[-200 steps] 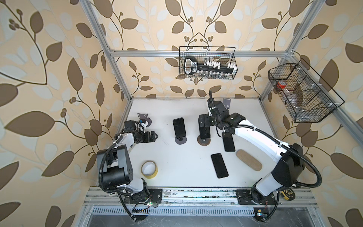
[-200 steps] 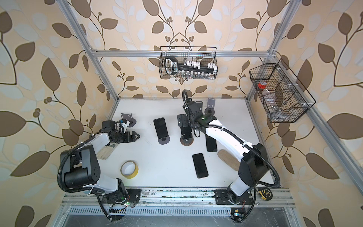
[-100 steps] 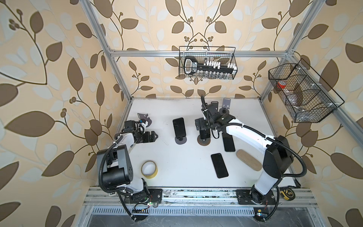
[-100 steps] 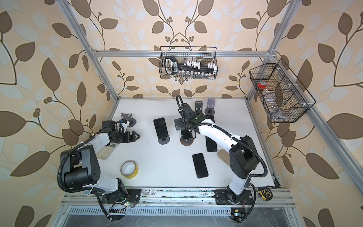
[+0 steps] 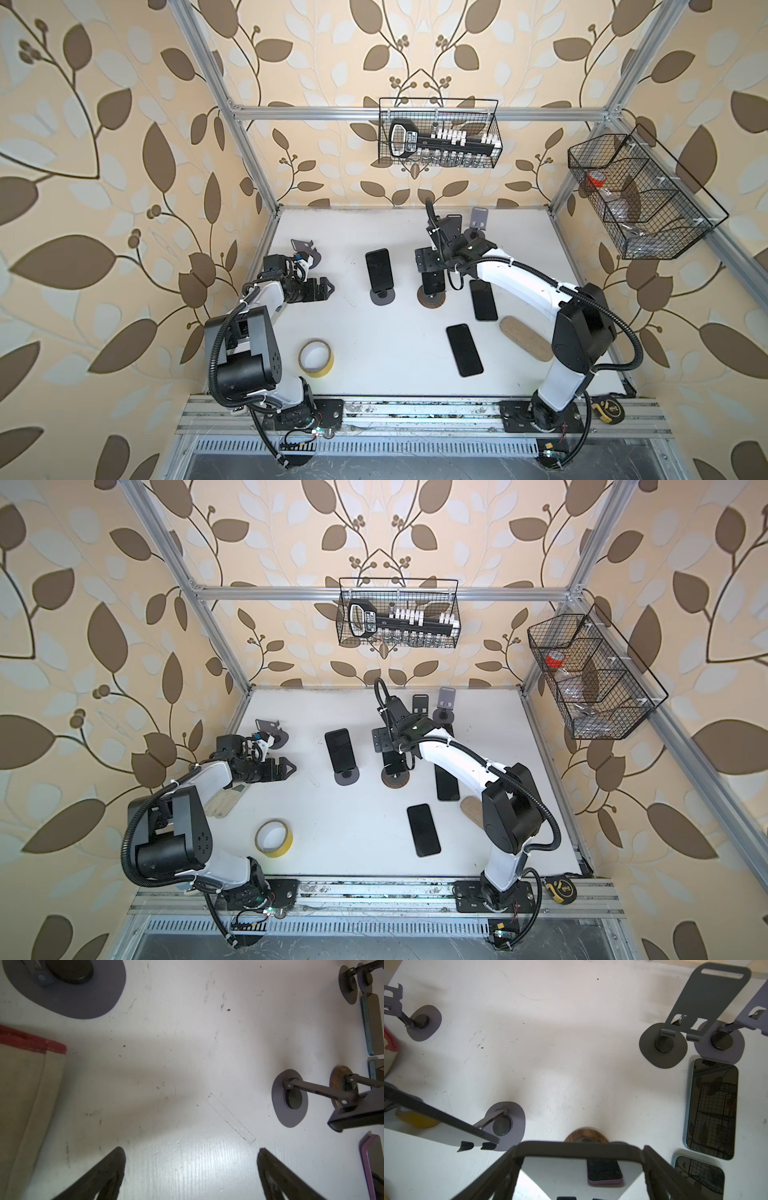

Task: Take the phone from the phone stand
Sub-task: 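Lower the right gripper and close on the black phone's top edge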

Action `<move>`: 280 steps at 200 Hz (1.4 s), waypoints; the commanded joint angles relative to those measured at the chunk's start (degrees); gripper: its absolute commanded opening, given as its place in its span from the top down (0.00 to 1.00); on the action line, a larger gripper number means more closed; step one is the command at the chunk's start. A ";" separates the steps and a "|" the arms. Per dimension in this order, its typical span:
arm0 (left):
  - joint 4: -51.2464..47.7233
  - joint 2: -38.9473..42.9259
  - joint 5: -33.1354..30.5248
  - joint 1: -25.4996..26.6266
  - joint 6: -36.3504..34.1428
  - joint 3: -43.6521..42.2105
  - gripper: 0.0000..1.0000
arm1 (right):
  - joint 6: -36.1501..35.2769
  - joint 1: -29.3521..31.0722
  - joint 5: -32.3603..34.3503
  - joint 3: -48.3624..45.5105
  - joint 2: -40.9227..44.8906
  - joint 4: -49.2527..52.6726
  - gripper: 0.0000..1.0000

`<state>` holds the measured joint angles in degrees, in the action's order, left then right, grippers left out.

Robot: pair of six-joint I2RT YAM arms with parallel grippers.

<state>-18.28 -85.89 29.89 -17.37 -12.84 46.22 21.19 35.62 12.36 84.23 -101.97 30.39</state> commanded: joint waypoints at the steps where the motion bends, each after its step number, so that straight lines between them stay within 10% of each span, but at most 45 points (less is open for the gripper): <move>1: -0.57 1.43 1.05 -0.81 -0.34 1.42 0.01 | -0.19 0.17 2.17 1.64 -1.94 1.08 0.10; 280: -1.71 0.72 1.89 -0.83 -1.04 1.96 0.01 | -2.10 -0.59 0.36 9.93 -1.78 11.16 0.30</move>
<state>-19.49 -85.89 29.95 -17.37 -12.93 46.33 20.45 35.46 11.81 92.16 -105.47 39.53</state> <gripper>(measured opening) 0.989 0.730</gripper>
